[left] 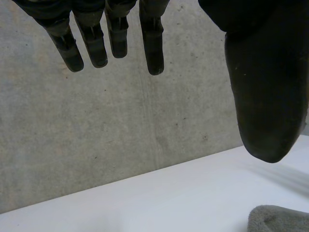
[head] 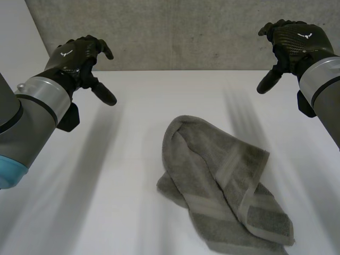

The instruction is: Fold the towel.

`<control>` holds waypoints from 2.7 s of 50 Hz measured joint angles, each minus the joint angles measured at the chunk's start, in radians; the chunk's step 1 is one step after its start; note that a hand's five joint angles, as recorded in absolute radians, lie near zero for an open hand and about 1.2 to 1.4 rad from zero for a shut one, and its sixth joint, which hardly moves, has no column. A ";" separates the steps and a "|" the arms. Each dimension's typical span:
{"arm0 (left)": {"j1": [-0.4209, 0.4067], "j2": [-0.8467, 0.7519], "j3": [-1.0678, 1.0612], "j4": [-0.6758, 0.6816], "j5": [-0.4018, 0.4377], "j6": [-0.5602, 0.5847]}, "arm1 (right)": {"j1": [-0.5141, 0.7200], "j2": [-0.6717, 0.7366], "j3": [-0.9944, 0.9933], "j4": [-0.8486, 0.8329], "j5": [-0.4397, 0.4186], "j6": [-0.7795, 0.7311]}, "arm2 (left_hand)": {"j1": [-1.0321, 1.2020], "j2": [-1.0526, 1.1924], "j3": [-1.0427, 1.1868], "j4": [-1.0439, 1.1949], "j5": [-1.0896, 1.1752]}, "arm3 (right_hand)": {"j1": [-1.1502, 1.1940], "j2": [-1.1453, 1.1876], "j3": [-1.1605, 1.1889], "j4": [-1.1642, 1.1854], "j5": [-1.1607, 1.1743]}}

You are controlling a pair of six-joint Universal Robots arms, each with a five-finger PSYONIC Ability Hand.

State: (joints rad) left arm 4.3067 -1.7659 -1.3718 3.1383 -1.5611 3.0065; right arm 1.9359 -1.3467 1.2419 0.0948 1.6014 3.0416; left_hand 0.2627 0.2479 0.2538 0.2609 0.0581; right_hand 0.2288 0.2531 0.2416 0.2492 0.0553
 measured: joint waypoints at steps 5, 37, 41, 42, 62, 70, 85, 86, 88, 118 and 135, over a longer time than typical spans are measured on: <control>-0.011 -0.002 -0.009 0.001 0.007 0.002 | 0.001 0.000 -0.004 -0.001 -0.010 -0.024 | 0.000 0.000 0.000 0.000 0.000 | 0.000 0.000 0.000 0.000 0.000; -0.272 -0.292 -0.248 0.076 0.254 0.111 | -0.196 -0.001 0.602 0.037 -0.558 -0.707 | 0.000 0.000 0.000 0.000 0.002 | 0.056 0.017 0.040 0.030 0.062; -0.283 -0.309 -0.246 0.122 0.249 0.110 | -0.205 0.002 0.648 -0.015 -0.564 -0.703 | 0.031 0.046 0.037 0.032 0.064 | 0.199 0.177 0.190 0.182 0.213; -0.286 -0.313 -0.245 0.134 0.248 0.108 | -0.206 0.004 0.658 -0.030 -0.564 -0.702 | 0.060 0.079 0.072 0.061 0.099 | 0.229 0.212 0.224 0.214 0.245; -0.266 -0.336 -0.169 0.252 0.191 0.113 | -0.177 0.045 0.497 -0.173 -0.550 -0.567 | 1.002 1.098 1.092 1.096 1.055 | 1.097 1.066 1.100 1.089 1.112; -0.104 -0.289 0.066 0.237 0.113 0.119 | -0.140 0.043 0.147 -0.317 -0.506 -0.337 | 1.002 1.098 1.093 1.097 1.065 | 1.097 1.066 1.099 1.089 1.112; 0.008 -0.197 0.068 0.202 0.108 0.102 | -0.063 0.078 0.075 -0.121 -0.361 -0.237 | 0.491 0.509 0.511 0.498 0.518 | 0.211 0.201 0.202 0.192 0.173; 0.006 -0.197 0.050 0.202 0.110 0.102 | -0.060 0.079 0.090 -0.115 -0.362 -0.248 | 0.432 0.453 0.454 0.442 0.470 | 0.211 0.201 0.202 0.192 0.172; -0.005 -0.198 -0.034 0.203 0.127 0.103 | -0.047 0.079 0.160 -0.096 -0.369 -0.311 | 0.324 0.354 0.352 0.344 0.351 | 0.211 0.201 0.201 0.192 0.170; -0.269 -0.244 -0.472 0.397 0.421 0.162 | -0.145 0.039 0.680 -0.121 -0.675 -0.713 | 0.097 0.115 0.110 0.106 0.117 | 0.342 0.309 0.319 0.309 0.341; -0.311 -0.325 -0.441 0.390 0.375 0.171 | -0.177 0.061 0.651 -0.193 -0.662 -0.622 | 0.890 0.922 0.882 0.928 0.908 | 1.065 1.069 1.099 1.089 1.100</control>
State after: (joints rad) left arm 3.9955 -2.0908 -1.8124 3.5287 -1.1864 3.1774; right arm 1.7589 -1.2861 1.8928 -0.0983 0.9395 2.4201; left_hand 1.1532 1.1699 1.1357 1.1886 0.9659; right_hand 1.2934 1.3219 1.3402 1.3379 1.1555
